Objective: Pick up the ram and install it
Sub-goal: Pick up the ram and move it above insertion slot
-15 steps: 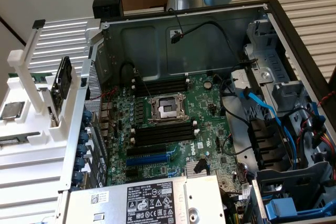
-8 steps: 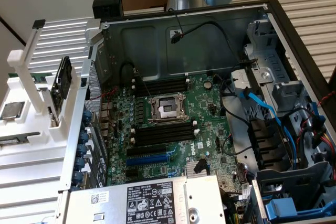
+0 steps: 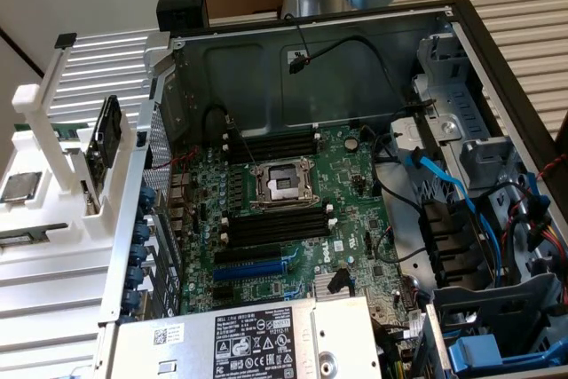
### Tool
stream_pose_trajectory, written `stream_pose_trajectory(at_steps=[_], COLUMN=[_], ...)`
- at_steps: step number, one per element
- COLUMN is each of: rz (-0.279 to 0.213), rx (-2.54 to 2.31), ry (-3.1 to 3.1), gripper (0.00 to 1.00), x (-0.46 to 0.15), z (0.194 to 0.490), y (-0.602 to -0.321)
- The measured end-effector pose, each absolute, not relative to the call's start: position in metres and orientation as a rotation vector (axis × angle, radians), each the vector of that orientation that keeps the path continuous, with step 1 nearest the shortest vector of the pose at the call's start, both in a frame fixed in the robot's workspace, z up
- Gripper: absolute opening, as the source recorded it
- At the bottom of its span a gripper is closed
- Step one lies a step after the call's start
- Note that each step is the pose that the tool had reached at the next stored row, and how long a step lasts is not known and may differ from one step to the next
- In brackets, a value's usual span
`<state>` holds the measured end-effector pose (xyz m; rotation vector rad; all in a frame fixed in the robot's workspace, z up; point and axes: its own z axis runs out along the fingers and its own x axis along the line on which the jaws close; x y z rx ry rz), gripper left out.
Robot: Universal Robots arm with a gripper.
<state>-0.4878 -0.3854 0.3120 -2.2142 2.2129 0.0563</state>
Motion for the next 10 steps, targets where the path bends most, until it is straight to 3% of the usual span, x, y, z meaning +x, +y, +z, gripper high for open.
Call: stream_pose_trajectory(at_steps=[10], rz=[0.056], rx=[-2.214], ry=[2.213], gripper=[0.11], x=[-0.454], z=[0.290], y=[-0.395])
